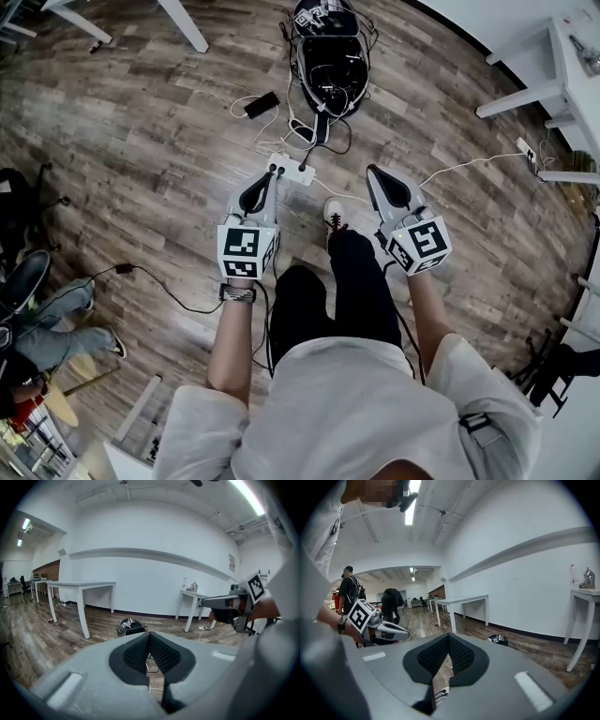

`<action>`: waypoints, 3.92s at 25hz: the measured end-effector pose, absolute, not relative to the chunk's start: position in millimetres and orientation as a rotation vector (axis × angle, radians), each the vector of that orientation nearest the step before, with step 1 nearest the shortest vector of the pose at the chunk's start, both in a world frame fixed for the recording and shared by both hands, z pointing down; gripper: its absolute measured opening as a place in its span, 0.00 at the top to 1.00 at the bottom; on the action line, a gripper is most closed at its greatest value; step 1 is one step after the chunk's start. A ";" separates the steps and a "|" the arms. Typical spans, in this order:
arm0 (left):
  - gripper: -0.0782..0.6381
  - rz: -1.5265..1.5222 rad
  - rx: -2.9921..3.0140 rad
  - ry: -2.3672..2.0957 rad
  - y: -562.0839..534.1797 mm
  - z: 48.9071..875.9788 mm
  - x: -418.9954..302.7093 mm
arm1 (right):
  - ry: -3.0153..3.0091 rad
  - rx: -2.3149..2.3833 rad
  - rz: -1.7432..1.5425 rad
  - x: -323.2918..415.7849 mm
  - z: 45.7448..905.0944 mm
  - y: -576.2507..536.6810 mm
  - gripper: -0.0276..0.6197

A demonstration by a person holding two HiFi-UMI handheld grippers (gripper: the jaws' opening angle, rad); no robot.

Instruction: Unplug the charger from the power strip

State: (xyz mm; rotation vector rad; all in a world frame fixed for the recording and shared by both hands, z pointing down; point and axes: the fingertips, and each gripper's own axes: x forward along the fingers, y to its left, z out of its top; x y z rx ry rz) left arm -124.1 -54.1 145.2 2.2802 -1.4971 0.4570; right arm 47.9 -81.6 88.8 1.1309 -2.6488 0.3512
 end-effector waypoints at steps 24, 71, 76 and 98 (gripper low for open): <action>0.84 0.527 2.251 -1.406 -107.9 445.4 -104.3 | -2.591 0.958 0.356 48.1 396.3 -142.4 0.95; 0.63 0.719 2.257 -1.249 -84.4 804.6 -64.1 | -2.484 0.728 0.518 9.0 802.5 -109.8 0.95; 0.62 0.759 2.239 -1.254 -83.3 816.8 -53.2 | -2.460 0.669 0.511 -7.9 823.6 -104.5 0.95; 0.70 0.757 2.123 -1.356 -96.0 833.1 -57.8 | -2.394 0.660 0.494 -20.2 842.0 -108.9 0.95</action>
